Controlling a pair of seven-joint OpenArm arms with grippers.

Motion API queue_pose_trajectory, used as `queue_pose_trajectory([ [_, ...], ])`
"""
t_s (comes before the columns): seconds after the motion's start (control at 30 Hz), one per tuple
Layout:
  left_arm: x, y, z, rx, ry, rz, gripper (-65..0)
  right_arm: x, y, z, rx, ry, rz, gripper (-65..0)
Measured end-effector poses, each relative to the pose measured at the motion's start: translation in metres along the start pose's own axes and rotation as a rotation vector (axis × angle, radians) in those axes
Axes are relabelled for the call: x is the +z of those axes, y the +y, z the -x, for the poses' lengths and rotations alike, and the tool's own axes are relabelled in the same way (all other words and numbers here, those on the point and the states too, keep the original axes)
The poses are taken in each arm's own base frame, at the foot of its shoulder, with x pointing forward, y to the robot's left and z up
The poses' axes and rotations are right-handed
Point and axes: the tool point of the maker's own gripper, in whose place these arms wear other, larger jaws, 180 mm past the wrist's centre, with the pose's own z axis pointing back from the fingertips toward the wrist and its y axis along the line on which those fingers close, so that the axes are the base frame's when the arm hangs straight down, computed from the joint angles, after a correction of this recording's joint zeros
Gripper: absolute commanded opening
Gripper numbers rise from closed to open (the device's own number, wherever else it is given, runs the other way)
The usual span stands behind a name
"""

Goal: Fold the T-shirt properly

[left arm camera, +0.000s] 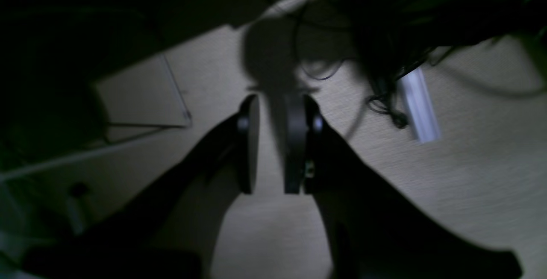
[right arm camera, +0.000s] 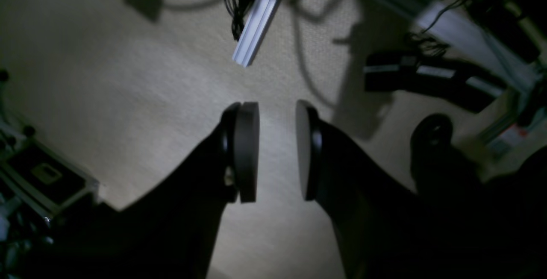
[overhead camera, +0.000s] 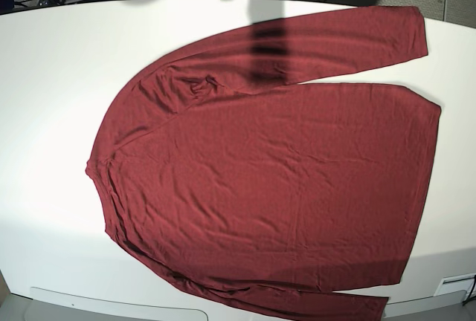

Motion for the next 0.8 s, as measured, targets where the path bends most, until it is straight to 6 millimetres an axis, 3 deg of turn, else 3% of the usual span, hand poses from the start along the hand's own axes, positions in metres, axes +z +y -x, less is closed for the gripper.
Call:
queue_pose_trajectory([
  [0.33, 0.01, 0.027, -0.04, -0.311, -0.046, -0.084, -54.6, 0.039, 0.001, -0.058, 0.166, -0.068, 0.069, -49.2],
  [0.6, 0.026, 0.058, -0.097, -0.577, -0.17, -0.183, -54.6, 0.091, -0.025, -0.112, 0.261, -0.201, 0.233, -49.2],
  [0.8, 0.029, 0.082, -0.132, -0.679, -0.246, -0.247, -54.2, 0.124, -0.041, -0.14, 0.334, -0.276, 0.364, -49.2],
])
